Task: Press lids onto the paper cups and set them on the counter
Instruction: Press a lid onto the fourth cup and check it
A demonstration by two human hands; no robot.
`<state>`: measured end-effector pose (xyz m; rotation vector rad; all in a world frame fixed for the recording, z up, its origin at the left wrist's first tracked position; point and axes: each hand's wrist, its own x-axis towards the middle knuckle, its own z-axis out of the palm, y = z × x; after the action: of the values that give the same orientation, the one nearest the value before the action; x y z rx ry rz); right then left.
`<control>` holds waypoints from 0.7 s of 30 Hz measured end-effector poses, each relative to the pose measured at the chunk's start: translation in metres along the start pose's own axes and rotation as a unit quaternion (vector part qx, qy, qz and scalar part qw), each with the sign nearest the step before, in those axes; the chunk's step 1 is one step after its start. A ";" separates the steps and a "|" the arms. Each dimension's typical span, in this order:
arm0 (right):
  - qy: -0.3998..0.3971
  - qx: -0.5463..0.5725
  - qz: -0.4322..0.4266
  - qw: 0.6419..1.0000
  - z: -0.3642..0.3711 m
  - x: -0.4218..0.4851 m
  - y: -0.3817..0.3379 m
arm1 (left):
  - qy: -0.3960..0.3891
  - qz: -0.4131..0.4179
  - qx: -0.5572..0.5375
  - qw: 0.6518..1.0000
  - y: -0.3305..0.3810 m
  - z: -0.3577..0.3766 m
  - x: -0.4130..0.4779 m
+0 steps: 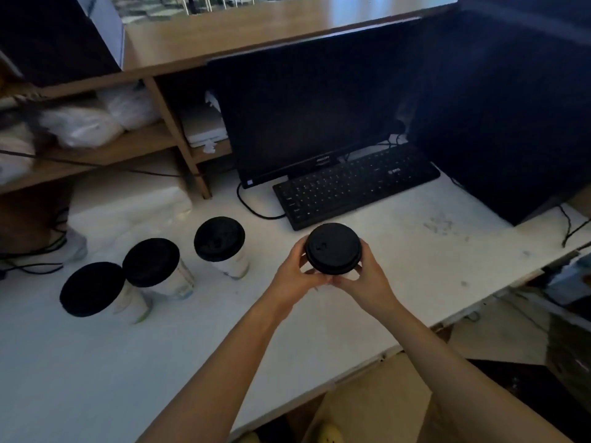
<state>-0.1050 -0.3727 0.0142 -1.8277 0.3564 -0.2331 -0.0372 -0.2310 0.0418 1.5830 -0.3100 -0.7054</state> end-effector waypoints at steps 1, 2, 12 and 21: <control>-0.015 0.001 -0.002 1.000 0.011 -0.007 -0.003 | 0.011 0.000 0.004 1.000 -0.003 -0.009 -0.013; -0.031 0.002 -0.002 1.000 0.021 -0.013 -0.007 | 0.023 -0.003 0.011 1.000 -0.006 -0.019 -0.025; -0.107 0.008 0.005 0.994 0.092 -0.050 -0.014 | 0.099 -0.026 0.034 0.994 -0.028 -0.076 -0.093; -0.135 -0.014 0.073 0.988 0.079 -0.050 -0.006 | 0.115 -0.030 0.017 0.993 -0.044 -0.089 -0.096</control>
<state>-0.1241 -0.2820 -0.0016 -1.8228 0.3009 0.1216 -0.0672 -0.0974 0.0238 1.6925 -0.1054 -0.5586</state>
